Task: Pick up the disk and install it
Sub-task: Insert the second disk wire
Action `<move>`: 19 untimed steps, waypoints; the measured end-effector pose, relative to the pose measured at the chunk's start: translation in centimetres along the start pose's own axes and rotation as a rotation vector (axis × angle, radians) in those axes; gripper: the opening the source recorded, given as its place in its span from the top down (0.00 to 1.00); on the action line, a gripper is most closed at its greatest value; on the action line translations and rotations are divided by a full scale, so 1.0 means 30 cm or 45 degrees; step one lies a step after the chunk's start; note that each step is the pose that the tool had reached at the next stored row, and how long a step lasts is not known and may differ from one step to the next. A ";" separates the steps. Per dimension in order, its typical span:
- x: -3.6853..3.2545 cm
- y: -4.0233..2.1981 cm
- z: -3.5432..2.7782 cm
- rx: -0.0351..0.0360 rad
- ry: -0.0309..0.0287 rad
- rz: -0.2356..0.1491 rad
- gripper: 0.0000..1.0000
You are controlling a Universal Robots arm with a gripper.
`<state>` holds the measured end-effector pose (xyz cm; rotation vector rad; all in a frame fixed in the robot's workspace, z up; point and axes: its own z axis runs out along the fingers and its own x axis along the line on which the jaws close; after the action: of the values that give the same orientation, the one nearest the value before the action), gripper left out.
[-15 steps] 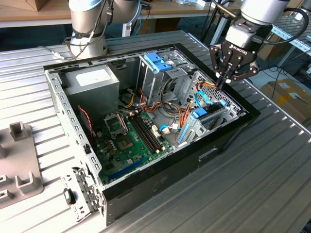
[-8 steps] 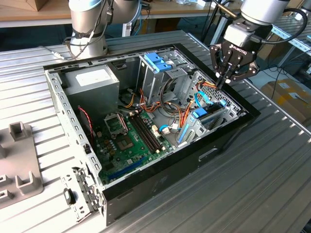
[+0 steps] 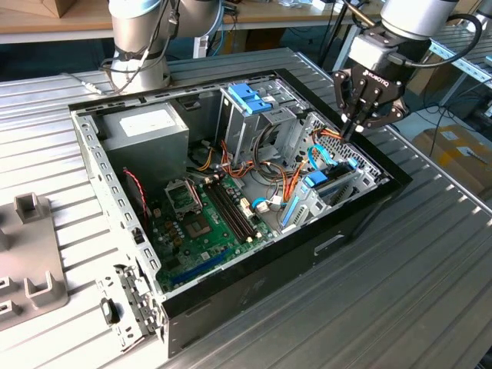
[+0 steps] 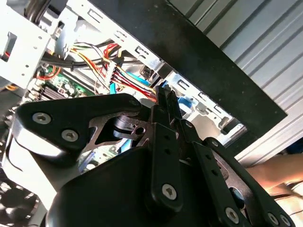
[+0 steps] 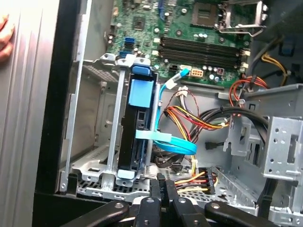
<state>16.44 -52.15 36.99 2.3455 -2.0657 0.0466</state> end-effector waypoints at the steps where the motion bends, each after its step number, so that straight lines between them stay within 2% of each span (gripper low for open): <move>1: 0.000 0.000 0.000 -0.0007 0.0002 0.022 0.84; 4: 0.000 0.000 0.000 -0.0029 0.0006 0.091 0.84; 10: 0.005 0.012 0.001 -0.0029 0.0007 0.099 0.84; 13: 0.020 0.015 0.002 -0.0024 -0.0061 0.100 0.84; 17: 0.039 0.023 0.003 -0.0006 -0.0261 0.100 0.84; 19: 0.042 0.030 0.004 -0.0005 -0.0274 0.100 0.84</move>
<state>15.71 -53.51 36.90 2.2737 -2.1668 0.0220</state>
